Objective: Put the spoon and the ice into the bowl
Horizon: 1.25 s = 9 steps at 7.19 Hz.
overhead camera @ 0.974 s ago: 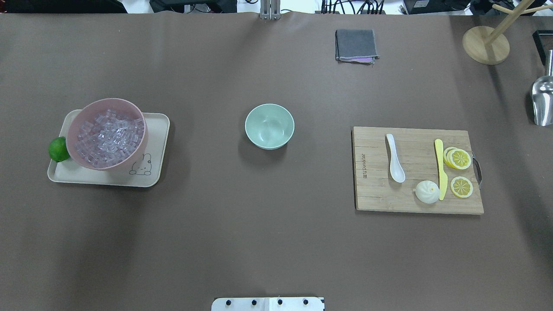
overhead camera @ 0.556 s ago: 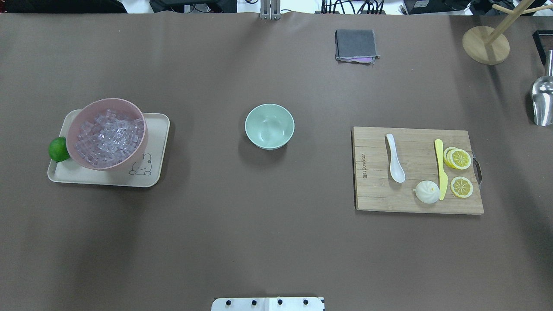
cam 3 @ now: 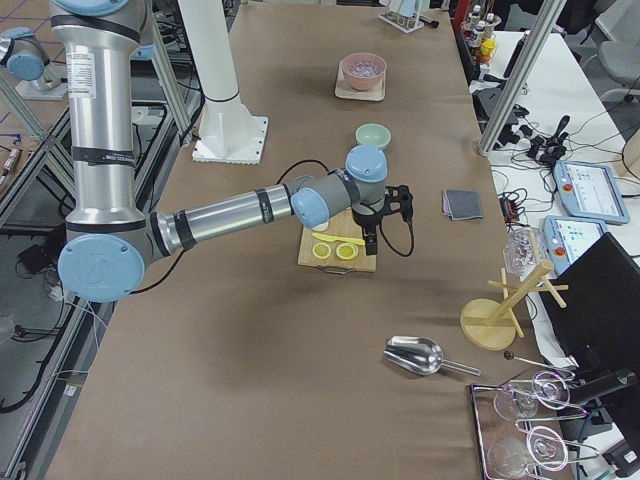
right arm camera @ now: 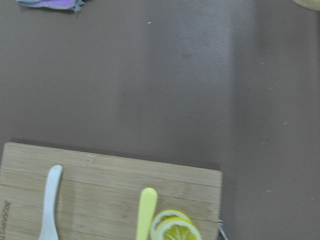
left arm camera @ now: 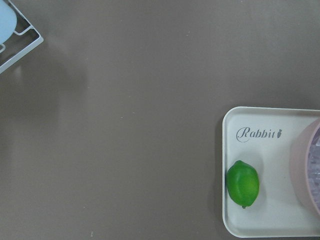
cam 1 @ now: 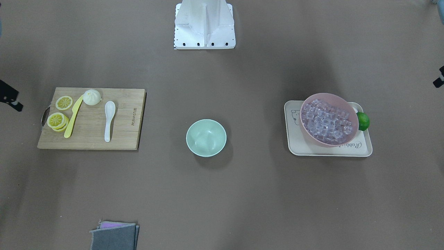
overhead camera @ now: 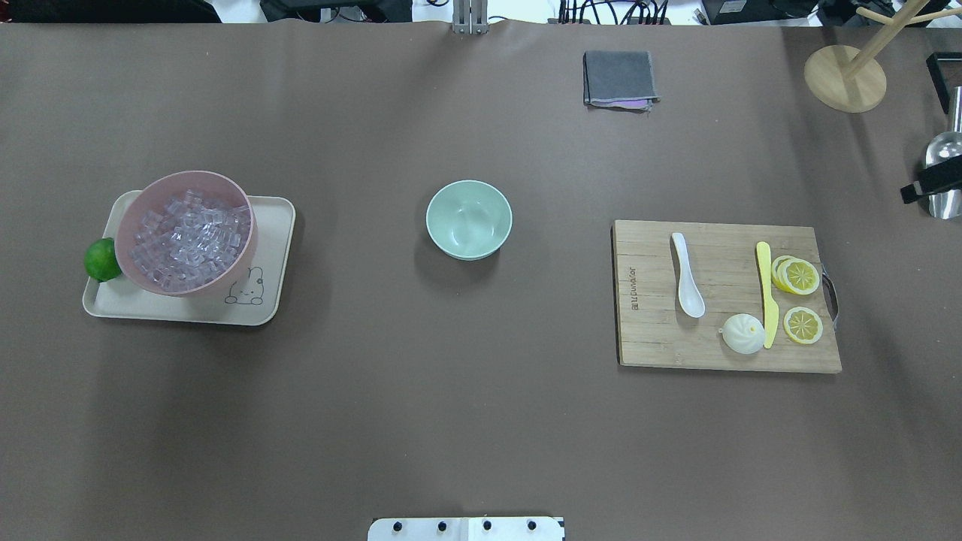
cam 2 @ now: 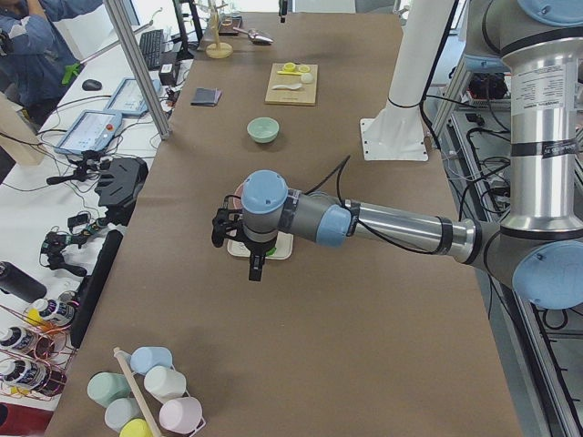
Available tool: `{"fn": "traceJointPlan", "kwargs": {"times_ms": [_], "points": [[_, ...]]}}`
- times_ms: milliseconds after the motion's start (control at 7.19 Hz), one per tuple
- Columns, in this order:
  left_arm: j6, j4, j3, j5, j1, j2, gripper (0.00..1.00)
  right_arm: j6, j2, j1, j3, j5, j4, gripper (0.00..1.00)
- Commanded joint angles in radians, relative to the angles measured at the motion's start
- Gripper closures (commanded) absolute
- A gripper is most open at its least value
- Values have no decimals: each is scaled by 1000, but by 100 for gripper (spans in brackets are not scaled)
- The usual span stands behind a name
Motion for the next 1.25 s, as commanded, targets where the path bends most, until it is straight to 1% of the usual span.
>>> {"fn": "traceJointPlan", "kwargs": {"times_ms": [0,139,278,417,556,695,834,974,1113], "points": [[-87,0,0,0,46,-47,2,218,84,-178,3,-111,19,6],[-119,0,8,2,73,-74,2,271,114,-273,-8,-192,19,9],[-147,2,12,2,105,-97,2,273,126,-327,-29,-226,19,11],[-203,0,14,4,135,-120,2,299,159,-347,-72,-228,19,12],[-218,0,12,4,144,-123,2,313,204,-362,-135,-229,21,16],[-219,3,20,5,158,-146,2,311,224,-375,-170,-233,21,19],[-221,2,37,4,164,-162,2,313,227,-378,-184,-233,21,21],[-221,2,49,2,169,-172,2,314,227,-378,-187,-233,21,31],[-224,3,64,2,178,-188,2,314,223,-378,-187,-233,21,52]]}}
